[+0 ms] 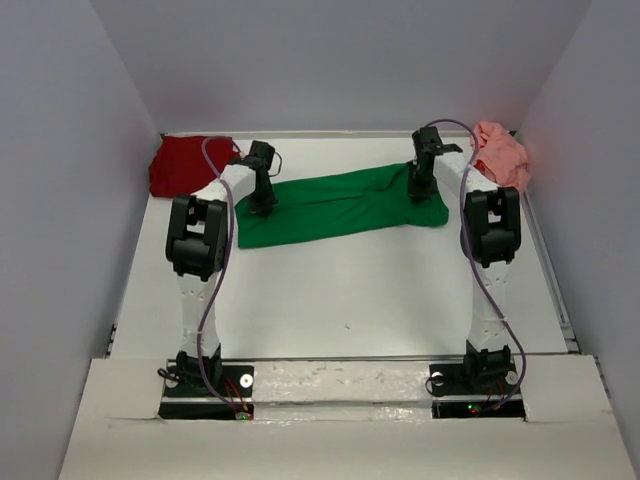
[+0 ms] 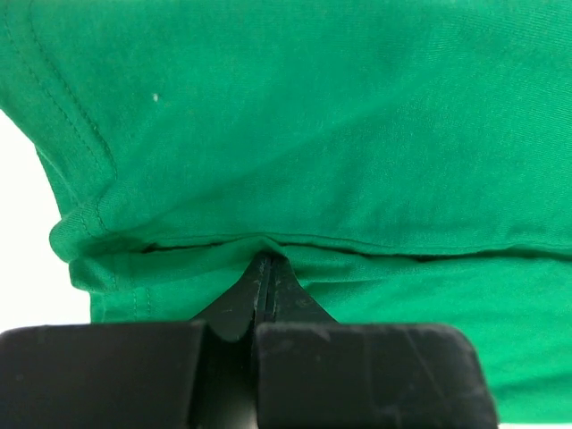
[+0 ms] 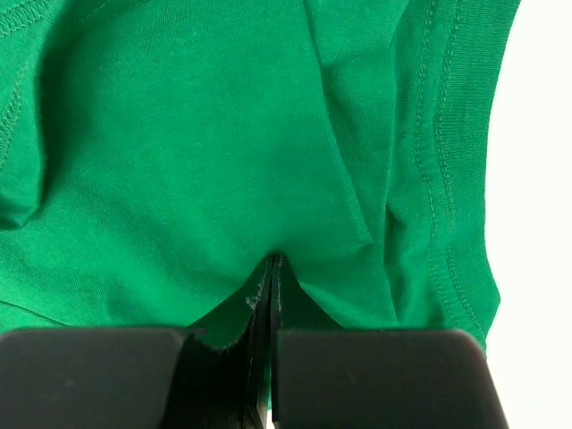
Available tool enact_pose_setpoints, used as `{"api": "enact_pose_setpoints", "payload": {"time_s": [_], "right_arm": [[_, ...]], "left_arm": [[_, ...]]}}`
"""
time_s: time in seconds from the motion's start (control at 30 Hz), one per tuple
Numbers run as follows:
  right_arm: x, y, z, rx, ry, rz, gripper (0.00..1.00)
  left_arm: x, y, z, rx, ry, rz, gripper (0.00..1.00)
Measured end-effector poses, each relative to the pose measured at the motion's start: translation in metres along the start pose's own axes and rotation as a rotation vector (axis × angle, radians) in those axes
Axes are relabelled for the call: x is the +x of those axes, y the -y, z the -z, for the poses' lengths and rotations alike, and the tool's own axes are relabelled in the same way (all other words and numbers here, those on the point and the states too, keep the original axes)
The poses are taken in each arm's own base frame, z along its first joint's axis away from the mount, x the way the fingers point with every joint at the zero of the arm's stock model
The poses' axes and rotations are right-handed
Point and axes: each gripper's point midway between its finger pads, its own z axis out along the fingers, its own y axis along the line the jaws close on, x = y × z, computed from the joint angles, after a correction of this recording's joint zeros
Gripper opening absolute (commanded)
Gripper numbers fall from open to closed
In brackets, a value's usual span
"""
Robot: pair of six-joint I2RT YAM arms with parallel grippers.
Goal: Fold and stack the t-shirts
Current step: Fold the tshirt
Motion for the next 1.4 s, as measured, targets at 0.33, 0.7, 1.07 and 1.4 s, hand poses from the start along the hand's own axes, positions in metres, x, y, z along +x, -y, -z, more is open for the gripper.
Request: {"api": "enact_pose_setpoints", "payload": {"time_s": [0.33,0.7,1.07,1.4], "right_arm": [[-0.022,-0.003,-0.011,0.007,-0.011,0.061,0.0],[-0.074,-0.019,-0.031,-0.067,0.083,0.15,0.0],[-0.072,-0.04,-0.031,-0.213,0.079,0.22,0.0],[-0.078,-0.05,-0.033,-0.272,0.107,0.245,0.0]], "left_arm": [[0.042,0.008,0.014,0.161,-0.038,0.13,0.0],[0.194,0.067,0.072,0.332,-0.228,0.067,0.0],[0.344,0.172,0.135,0.417,-0.495,-0.229,0.0],[0.402,0.229,0.19,0.503,-0.523,-0.421,0.0]]}}
